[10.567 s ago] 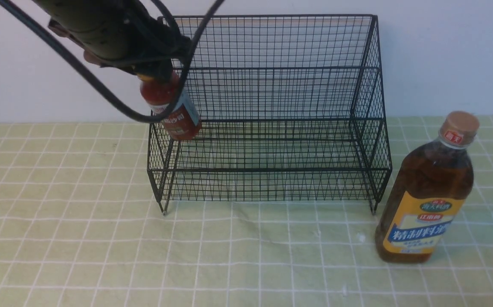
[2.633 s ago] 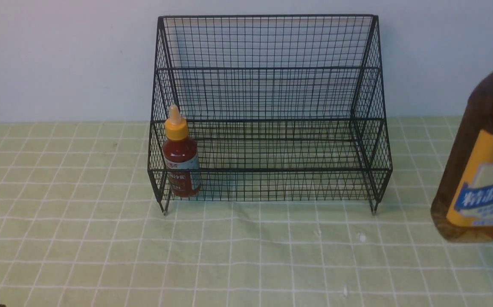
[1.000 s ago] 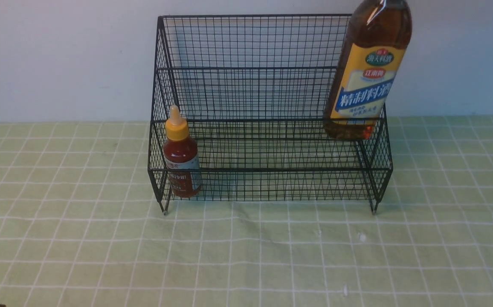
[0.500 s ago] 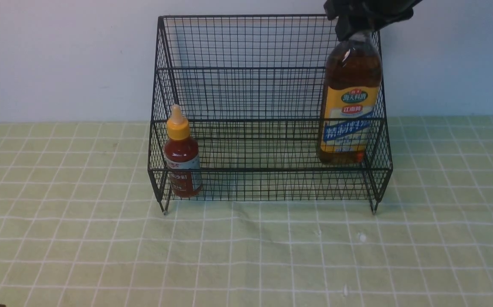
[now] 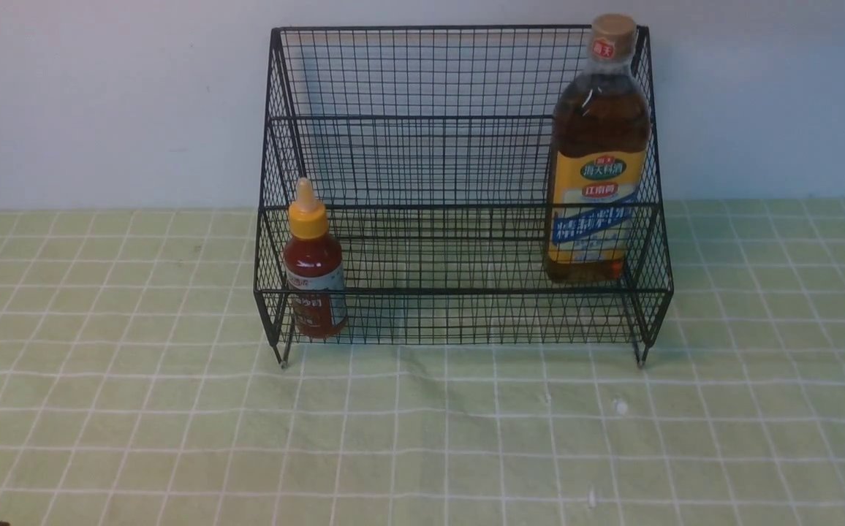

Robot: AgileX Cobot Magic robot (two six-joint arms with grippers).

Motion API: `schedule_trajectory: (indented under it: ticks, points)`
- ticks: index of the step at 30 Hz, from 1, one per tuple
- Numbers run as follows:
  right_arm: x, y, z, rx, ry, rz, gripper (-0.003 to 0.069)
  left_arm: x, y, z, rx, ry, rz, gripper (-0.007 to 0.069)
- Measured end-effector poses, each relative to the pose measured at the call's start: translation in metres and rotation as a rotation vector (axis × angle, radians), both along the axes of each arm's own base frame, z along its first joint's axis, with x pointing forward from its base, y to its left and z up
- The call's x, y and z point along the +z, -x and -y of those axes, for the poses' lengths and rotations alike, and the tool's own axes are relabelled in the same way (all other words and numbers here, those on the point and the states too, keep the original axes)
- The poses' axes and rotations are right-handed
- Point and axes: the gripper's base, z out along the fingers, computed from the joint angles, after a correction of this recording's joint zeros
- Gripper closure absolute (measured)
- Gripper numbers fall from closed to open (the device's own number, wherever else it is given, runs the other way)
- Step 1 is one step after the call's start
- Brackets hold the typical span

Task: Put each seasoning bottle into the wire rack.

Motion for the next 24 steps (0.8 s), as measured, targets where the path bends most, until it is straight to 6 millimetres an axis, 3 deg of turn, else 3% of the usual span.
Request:
schedule_trajectory:
  ticks: [2,5,7,10,11,14,16,17,20,21,22,23,24]
  points:
    - [0.024,0.022,0.008,0.000,-0.019,0.059,0.0267,0.000,0.000,0.000,0.000,0.000,0.000,0.0631]
    - [0.074,0.079,0.029,-0.003,-0.064,0.201,0.0356,0.000,0.000,0.000,0.000,0.000,0.000,0.0631]
    - [0.095,0.116,0.042,-0.004,-0.085,0.266,0.0430,0.000,0.000,0.000,0.000,0.000,0.000,0.0631]
    - [0.110,0.180,0.065,-0.007,-0.103,0.327,0.0575,0.000,0.000,0.000,0.000,0.000,0.000,0.0631]
    - [0.113,0.190,0.068,-0.007,-0.108,0.340,0.0585,0.000,0.000,0.000,0.000,0.000,0.000,0.0631]
    - [0.087,0.244,0.087,-0.009,-0.107,0.295,0.0659,0.000,0.000,0.000,0.000,0.000,0.000,0.0631]
    - [0.057,0.264,0.094,-0.015,-0.107,0.252,0.0669,0.000,0.000,0.000,0.000,0.000,0.000,0.0631]
    - [0.031,0.283,0.100,-0.018,-0.117,0.259,0.0672,0.000,0.000,0.000,0.000,0.000,0.000,0.0631]
    - [-0.008,0.308,0.108,-0.011,-0.156,0.350,0.0672,0.000,0.000,0.000,0.000,0.000,0.000,0.0631]
    - [-0.013,0.310,0.109,-0.012,-0.154,0.344,0.0672,0.000,0.000,0.000,0.000,0.000,0.000,0.0631]
    - [-0.039,0.324,0.114,-0.002,-0.184,0.430,0.0673,0.000,0.000,0.000,0.000,0.000,0.000,0.0631]
    - [-0.050,0.335,0.117,0.003,-0.208,0.488,0.0673,0.000,0.000,0.000,0.000,0.000,0.000,0.0631]
    - [-0.066,0.334,0.116,0.009,-0.228,0.516,0.0673,0.000,0.000,0.000,0.000,0.000,0.000,0.0631]
